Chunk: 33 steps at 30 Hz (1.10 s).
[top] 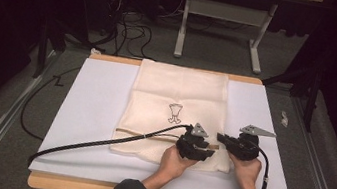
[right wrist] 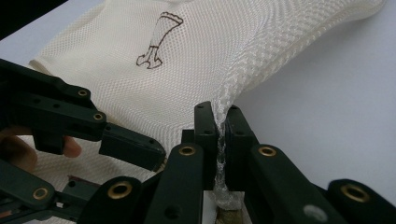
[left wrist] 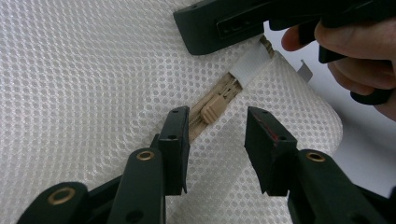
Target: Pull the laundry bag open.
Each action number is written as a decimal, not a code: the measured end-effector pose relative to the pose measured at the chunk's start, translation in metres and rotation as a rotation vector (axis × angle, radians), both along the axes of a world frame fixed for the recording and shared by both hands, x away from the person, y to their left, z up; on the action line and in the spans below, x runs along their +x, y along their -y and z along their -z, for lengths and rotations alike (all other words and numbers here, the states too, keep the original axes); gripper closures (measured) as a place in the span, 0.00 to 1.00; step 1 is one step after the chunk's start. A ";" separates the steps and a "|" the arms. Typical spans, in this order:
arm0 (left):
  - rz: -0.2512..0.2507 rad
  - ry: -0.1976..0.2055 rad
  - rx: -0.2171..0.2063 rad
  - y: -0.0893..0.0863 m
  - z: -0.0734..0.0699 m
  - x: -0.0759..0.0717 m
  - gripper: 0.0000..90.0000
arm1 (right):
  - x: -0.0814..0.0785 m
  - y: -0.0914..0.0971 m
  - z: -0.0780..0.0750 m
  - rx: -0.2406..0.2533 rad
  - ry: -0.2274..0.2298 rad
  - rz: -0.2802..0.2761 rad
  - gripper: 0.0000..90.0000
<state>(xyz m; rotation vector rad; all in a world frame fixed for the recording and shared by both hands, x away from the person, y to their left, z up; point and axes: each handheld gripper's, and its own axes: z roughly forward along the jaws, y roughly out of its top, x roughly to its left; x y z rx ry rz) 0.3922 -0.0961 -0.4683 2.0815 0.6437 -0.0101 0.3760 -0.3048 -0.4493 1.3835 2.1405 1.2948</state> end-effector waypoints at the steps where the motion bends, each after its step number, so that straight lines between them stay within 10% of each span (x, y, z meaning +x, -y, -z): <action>1: 0.001 -0.002 0.000 0.000 0.000 0.001 0.67 | 0.000 -0.001 0.000 0.003 0.002 0.001 0.97; 16: 0.007 -0.044 -0.052 0.002 0.000 0.002 0.81 | 0.001 -0.003 0.000 0.013 -0.001 -0.004 0.97; 33: 0.010 -0.057 -0.011 0.010 0.000 0.004 0.96 | 0.002 0.001 0.004 0.013 0.001 -0.008 0.97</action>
